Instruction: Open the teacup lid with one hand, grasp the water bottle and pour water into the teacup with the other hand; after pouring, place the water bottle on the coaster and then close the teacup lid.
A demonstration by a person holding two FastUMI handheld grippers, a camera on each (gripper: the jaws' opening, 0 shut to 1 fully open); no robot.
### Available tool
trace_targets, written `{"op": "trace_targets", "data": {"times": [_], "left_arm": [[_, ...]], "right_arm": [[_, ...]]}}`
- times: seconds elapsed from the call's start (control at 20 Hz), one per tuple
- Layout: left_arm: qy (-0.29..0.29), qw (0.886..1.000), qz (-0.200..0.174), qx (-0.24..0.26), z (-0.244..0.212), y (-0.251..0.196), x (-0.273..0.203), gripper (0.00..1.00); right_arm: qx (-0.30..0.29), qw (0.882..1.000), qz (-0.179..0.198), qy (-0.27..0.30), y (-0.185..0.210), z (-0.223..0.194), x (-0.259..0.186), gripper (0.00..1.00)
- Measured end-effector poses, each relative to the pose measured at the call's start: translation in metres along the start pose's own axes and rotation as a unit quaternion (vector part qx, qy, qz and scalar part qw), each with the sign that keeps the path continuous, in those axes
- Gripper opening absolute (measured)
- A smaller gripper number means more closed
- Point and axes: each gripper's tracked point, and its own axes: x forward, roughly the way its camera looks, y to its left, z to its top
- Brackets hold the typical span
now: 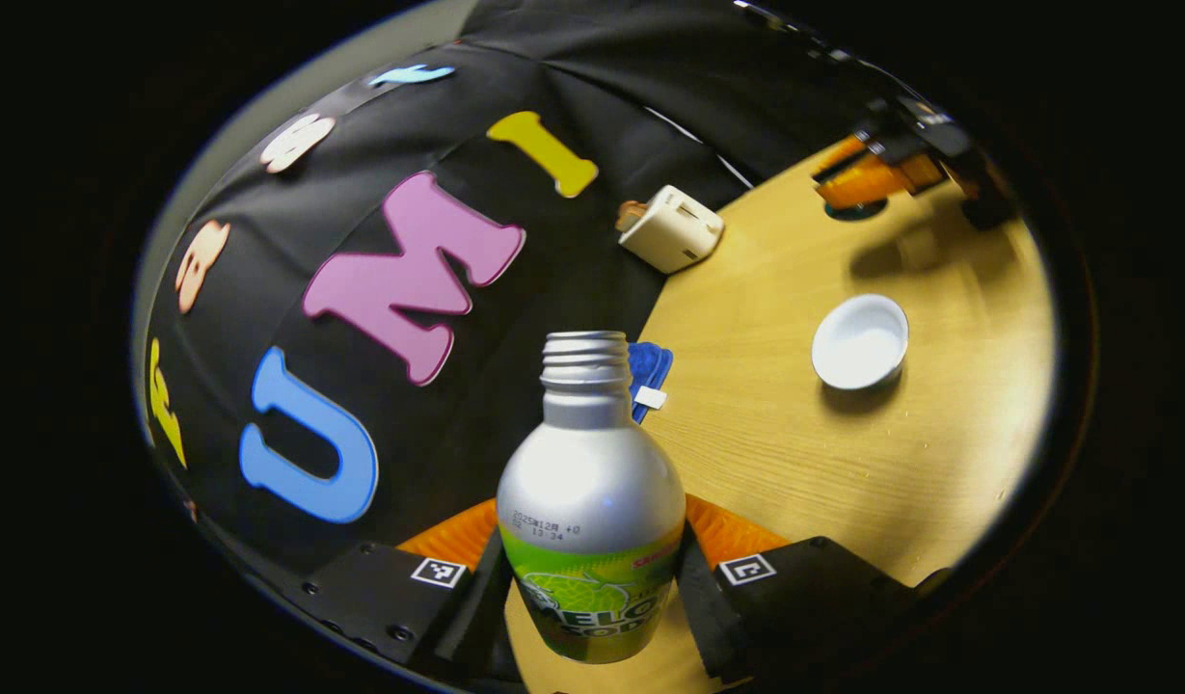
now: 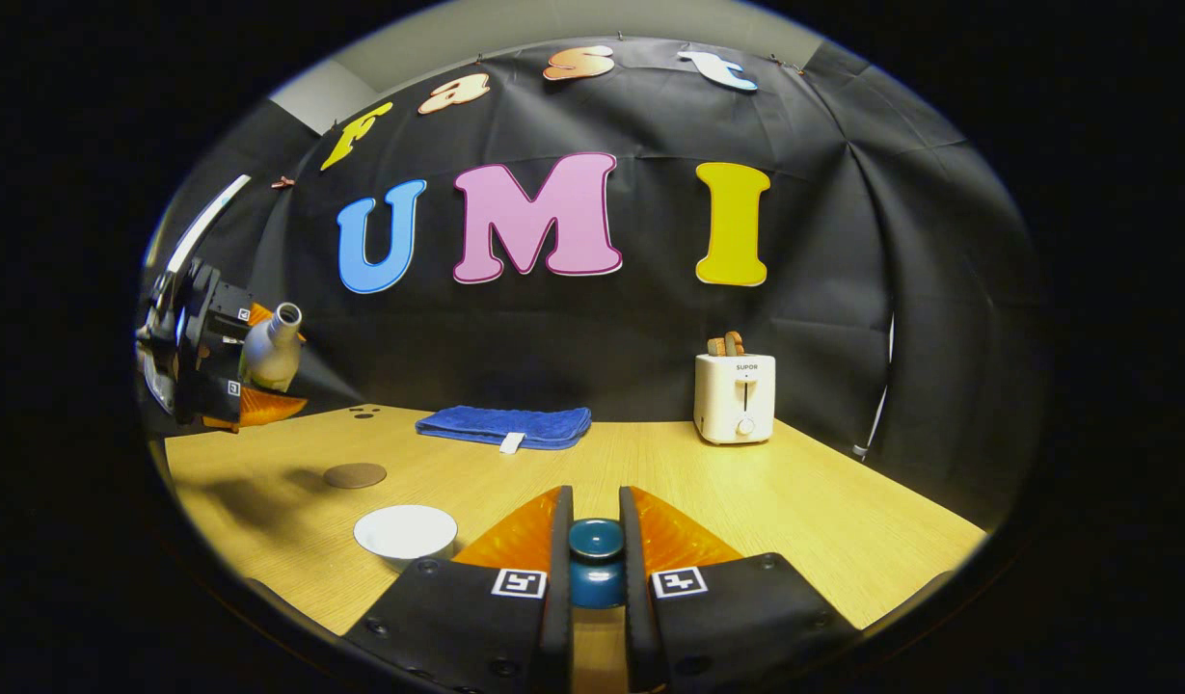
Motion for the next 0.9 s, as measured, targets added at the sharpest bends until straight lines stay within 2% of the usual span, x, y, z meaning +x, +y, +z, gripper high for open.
{"op": "trace_targets", "data": {"times": [0.1, 0.2, 0.3, 0.4, 0.5, 0.7, 0.75, 0.9], "left_arm": [[-0.020, 0.996, 0.024, -0.086, -0.003, 0.009, 0.002, 0.80], [-0.047, 0.985, 0.030, -0.163, -0.005, 0.011, 0.007, 0.80], [-0.065, 0.968, 0.036, -0.240, -0.009, 0.014, 0.020, 0.80], [-0.084, 0.944, 0.037, -0.317, -0.017, 0.014, 0.038, 0.80], [-0.092, 0.923, 0.038, -0.373, -0.029, 0.015, 0.055, 0.80], [-0.081, 0.887, 0.042, -0.453, -0.062, 0.016, 0.091, 0.80], [-0.079, 0.885, 0.043, -0.458, -0.067, 0.016, 0.100, 0.80], [-0.074, 0.889, 0.038, -0.451, -0.072, 0.010, 0.109, 0.80]], "right_arm": [[0.000, 1.000, -0.005, 0.000, -0.001, -0.001, -0.001, 0.25], [0.000, 1.000, -0.004, 0.000, 0.000, 0.000, -0.001, 0.25], [0.000, 1.000, -0.002, 0.000, 0.002, -0.001, 0.000, 0.25], [0.000, 1.000, -0.002, 0.000, 0.001, -0.001, 0.000, 0.25], [0.000, 1.000, -0.011, 0.000, -0.002, 0.000, -0.001, 0.25], [0.000, 1.000, -0.017, 0.000, -0.004, -0.001, -0.002, 0.25], [-0.001, 1.000, -0.017, 0.000, -0.004, -0.001, -0.003, 0.25], [0.000, 1.000, -0.017, 0.000, -0.004, -0.001, -0.002, 0.25]]}}
